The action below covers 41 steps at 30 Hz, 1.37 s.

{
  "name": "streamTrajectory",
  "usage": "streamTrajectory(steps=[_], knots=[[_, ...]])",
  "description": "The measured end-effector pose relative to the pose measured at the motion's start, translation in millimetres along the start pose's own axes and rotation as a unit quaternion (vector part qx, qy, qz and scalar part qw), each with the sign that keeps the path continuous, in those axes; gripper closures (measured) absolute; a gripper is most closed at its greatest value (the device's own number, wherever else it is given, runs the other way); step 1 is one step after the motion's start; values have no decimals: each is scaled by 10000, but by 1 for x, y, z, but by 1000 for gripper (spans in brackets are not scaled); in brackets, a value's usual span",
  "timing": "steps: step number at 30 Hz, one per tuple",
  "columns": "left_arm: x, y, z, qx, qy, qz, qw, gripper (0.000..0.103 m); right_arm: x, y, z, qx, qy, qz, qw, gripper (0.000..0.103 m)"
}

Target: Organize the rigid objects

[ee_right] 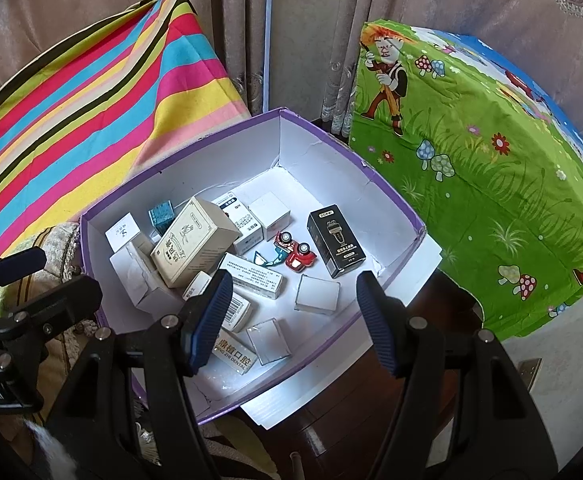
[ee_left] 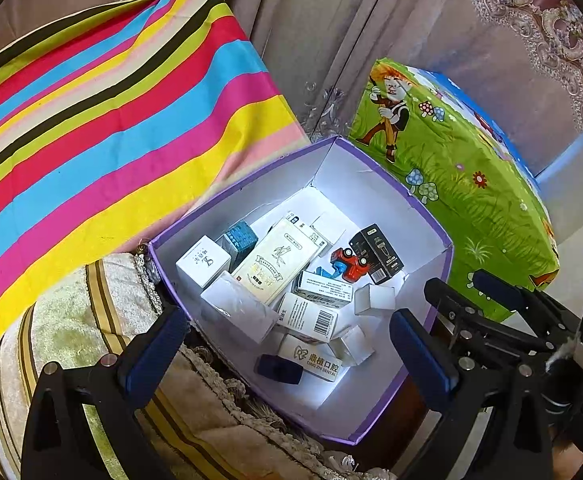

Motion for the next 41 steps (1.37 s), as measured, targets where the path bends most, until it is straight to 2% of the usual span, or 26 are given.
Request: streamTrajectory(steps=[35, 41], knots=[[-2, 4, -6, 144, -29, -7, 9999, 0, -2, 1, -1, 16, -22, 0, 10000, 35], [-6, 5, -8, 192, 66, -71, 9998, 0, -3, 1, -2, 23, -20, 3, 10000, 35]])
Point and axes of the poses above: each gripper's, at about its wrist camera, not at the fingertips, and z roughly against the way its jaws point, x to its left, y to its underside, the point moved 7 cm from there along -z, roughly the way its jaws point, and after that the axes turned 5 degrees about -y, right-handed, at the moved point
